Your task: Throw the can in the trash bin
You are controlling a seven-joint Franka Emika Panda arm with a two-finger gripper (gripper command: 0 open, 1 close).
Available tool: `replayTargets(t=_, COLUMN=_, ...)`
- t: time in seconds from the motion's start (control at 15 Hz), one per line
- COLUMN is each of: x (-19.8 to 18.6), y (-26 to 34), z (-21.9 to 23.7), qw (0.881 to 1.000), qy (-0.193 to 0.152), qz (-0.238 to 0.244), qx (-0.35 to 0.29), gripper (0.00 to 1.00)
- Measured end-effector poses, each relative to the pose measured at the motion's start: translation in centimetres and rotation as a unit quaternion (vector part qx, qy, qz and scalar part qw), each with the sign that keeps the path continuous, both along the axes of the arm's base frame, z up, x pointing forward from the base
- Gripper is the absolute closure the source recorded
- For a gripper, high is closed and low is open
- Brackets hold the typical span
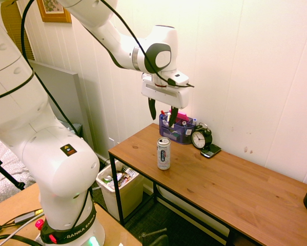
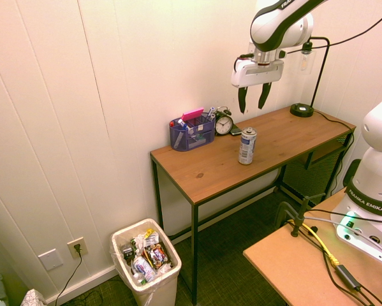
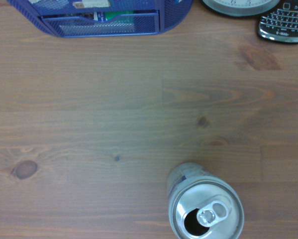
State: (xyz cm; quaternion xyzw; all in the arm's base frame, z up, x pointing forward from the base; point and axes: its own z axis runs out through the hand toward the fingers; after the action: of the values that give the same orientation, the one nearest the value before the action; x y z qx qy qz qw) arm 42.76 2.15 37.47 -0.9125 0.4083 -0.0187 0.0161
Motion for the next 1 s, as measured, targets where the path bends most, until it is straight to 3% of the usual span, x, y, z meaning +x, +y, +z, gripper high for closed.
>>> replayTargets(t=0.47, x=0.3, y=0.4, z=-1.5, qw=1.0, qy=0.016, qz=-0.016, qx=-0.016, gripper=0.0)
replayTargets(t=1.0, x=2.7, y=1.9, z=-8.1, qw=0.996, qy=0.065, qz=-0.035, qx=-0.044, gripper=0.0)
